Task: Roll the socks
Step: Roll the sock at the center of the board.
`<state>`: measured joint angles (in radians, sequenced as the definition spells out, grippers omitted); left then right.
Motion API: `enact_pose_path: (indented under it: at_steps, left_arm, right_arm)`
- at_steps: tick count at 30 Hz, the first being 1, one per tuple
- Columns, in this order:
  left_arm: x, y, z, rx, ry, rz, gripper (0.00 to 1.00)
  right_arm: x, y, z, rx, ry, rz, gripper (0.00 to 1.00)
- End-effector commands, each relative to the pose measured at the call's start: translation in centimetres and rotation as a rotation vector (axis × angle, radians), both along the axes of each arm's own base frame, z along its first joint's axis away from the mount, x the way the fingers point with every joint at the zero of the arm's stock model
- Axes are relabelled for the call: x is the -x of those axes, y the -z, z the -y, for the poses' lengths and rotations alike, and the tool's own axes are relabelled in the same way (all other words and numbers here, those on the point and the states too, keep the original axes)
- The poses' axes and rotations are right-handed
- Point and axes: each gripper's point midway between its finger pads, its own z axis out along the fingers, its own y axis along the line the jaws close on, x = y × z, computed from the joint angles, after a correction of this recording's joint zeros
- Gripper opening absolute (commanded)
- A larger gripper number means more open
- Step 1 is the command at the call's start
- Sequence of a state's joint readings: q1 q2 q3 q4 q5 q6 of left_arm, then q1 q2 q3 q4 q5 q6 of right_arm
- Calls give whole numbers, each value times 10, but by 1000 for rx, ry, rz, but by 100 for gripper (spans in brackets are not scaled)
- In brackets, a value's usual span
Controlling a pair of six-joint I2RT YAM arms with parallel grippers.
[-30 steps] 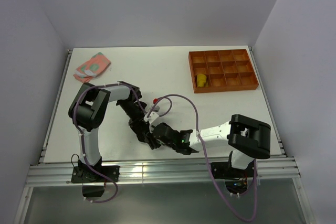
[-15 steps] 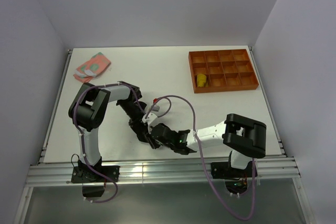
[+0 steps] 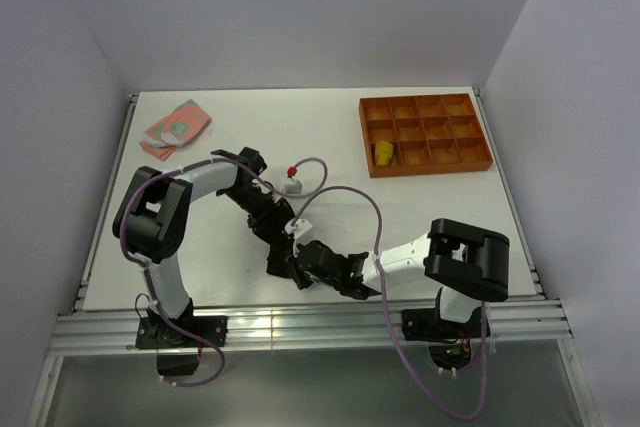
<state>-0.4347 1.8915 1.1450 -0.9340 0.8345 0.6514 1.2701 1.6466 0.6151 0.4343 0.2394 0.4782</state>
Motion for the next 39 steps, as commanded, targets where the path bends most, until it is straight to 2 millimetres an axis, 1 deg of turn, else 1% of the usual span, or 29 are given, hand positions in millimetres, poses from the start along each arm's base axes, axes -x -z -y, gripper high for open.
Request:
enact_pose_path:
  at_steps: [1, 4, 6, 7, 8, 9, 11, 12, 13, 14, 15, 16, 17, 18, 20, 21, 22, 24, 25, 26, 28, 29, 32, 33, 35, 36, 37, 38, 39]
  left_arm:
    - [-32, -32, 14, 117, -77, 134, 39]
    - [-43, -38, 13, 127, -112, 172, 38]
    - [-46, -40, 11, 128, -132, 194, 38]
    - [-50, -43, 10, 139, -145, 227, 38]
    - [-52, -43, 8, 135, -155, 243, 39]
    - [-50, -42, 6, 131, -166, 244, 38]
    - [-55, -49, 4, 149, -181, 294, 39]
    - [-55, -49, 1, 147, -201, 294, 38]
    - [-57, -54, 0, 156, -206, 317, 38]
    - [-60, -55, -1, 162, -216, 338, 38]
    - [-60, -54, -4, 154, -225, 344, 38]
    - [-61, -58, -6, 159, -223, 367, 38]
    - [-63, -59, -6, 163, -224, 390, 38]
    - [-63, -57, -8, 154, -233, 397, 38]
    - [-62, -61, -8, 165, -225, 421, 39]
    - [-63, -62, -7, 170, -227, 433, 39]
    - [-63, -64, -7, 177, -223, 444, 39]
    - [-63, -65, -7, 186, -215, 460, 40]
    - [-63, -70, -6, 199, -211, 480, 42]
    - [-64, -71, -6, 201, -210, 492, 43]
    - [-65, -74, -6, 206, -205, 525, 45]
    - [-65, -73, -6, 203, -199, 539, 45]
    - [-60, -68, -2, 197, -171, 572, 47]
    - [-54, -63, 1, 196, -149, 570, 47]
    - [-49, -62, 6, 207, -132, 582, 48]
    - [-43, -59, 10, 211, -115, 573, 48]
    - [-40, -57, 12, 212, -106, 574, 49]
    - [-41, -57, 14, 218, -100, 585, 49]
    - [-36, -54, 15, 217, -85, 581, 49]
  right_arm:
    - [9, 2, 9, -38, 42, -80, 0]
    - [7, 4, 12, -41, 57, -118, 0]
    - [10, 4, 11, -44, 49, -151, 0]
    - [6, 3, 10, -45, 58, -162, 0]
    - [9, 4, 9, -45, 46, -184, 0]
    - [7, 3, 9, -51, 51, -195, 0]
    - [2, 1, 11, -63, 61, -209, 0]
    - [3, -1, 11, -77, 59, -227, 0]
    - [3, 0, 13, -84, 56, -240, 0]
    - [-3, -3, 15, -103, 71, -248, 0]
    - [-3, -5, 15, -122, 70, -272, 0]
    - [-2, -6, 16, -139, 58, -295, 0]
    - [-9, -8, 18, -156, 68, -312, 0]
    - [-8, -11, 16, -169, 54, -331, 0]
    - [-11, -14, 15, -178, 47, -351, 0]
    - [-15, -17, 14, -187, 49, -360, 0]
    - [-14, -22, 10, -202, 27, -384, 0]
    - [-15, -23, 8, -209, 25, -427, 0]
    - [-21, -26, 8, -223, 29, -440, 0]
    - [-19, -25, 7, -226, 15, -468, 0]
    - [-23, -28, 7, -256, 19, -500, 0]
    - [-21, -30, 7, -271, 0, -527, 0]
    - [-25, -33, 9, -302, 11, -574, 0]
    - [-26, -33, 9, -300, 14, -589, 0]
    - [-30, -28, 10, -279, 31, -610, 0]
    - [-28, -28, 9, -280, 24, -631, 0]
    - [-30, -30, 7, -292, 20, -635, 0]
    - [-30, -26, 7, -291, 23, -652, 0]
    - [-33, -26, 8, -300, 40, -672, 0]
